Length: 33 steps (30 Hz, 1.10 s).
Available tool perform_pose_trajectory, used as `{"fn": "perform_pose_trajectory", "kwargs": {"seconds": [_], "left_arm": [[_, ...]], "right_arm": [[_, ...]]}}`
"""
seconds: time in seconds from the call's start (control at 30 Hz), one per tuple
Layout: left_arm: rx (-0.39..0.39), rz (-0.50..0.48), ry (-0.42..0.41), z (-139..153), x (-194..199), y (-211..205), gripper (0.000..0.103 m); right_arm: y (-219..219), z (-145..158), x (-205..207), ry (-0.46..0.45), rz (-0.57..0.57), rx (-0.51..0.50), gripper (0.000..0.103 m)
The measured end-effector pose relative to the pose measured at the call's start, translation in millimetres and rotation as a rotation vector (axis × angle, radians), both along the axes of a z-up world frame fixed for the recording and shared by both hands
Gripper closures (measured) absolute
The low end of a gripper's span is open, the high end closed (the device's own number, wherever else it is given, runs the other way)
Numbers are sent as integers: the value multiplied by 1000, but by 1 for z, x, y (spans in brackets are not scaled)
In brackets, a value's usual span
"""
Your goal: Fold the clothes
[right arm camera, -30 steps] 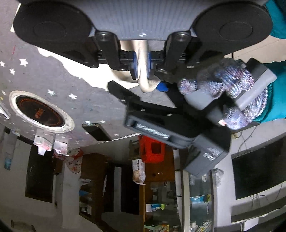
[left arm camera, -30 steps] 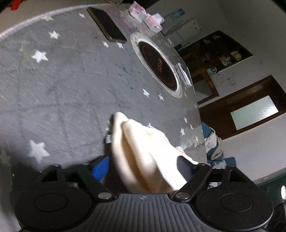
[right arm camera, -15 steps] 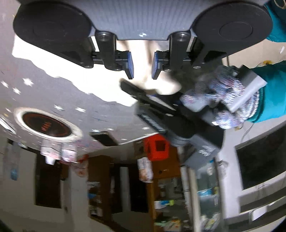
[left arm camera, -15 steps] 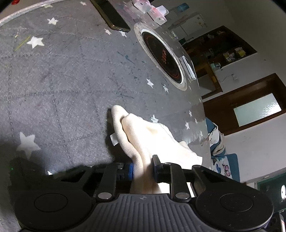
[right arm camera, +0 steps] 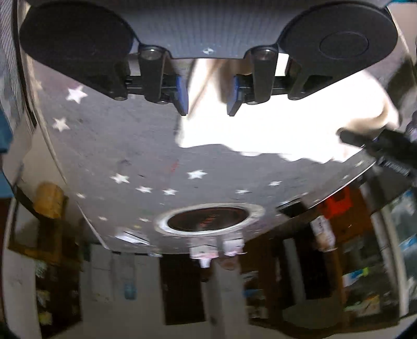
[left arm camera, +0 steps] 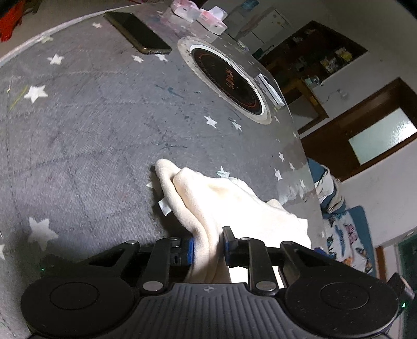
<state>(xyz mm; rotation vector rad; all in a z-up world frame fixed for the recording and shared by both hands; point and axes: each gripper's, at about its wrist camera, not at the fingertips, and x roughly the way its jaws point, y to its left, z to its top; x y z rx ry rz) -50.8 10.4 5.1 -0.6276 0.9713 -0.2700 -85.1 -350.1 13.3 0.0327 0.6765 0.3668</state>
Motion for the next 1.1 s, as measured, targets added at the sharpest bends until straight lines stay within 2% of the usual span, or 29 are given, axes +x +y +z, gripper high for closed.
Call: {"fn": "perform_pose_trajectory", "kwargs": {"seconds": [0.2,0.3,0.37,0.43,0.53,0.77,1.1], "left_arm": [[63,-25,-20,4,1,-8,80],[96,-35,-30,6,1,-12,79],[110,-38,-33,6,2,-13,80],[131,-44,-39,8,2,-16,81],[155,-56,-48,10,2,-19,82],[153,-95,-105,27,3,-29,85],[170,-217,-202,57,27,-87,86]], "right_arm": [[-3,-9,10,23,-19,66,64],[-4,-14,14,35,-28,99,69],[-4,-16,16,40,-31,118,77],[-3,-15,14,36,-27,125,91],[-4,-10,7,17,-31,135,92],[-12,10,-15,-55,-41,153,94],[-40,47,-22,-154,-113,106,94]]}}
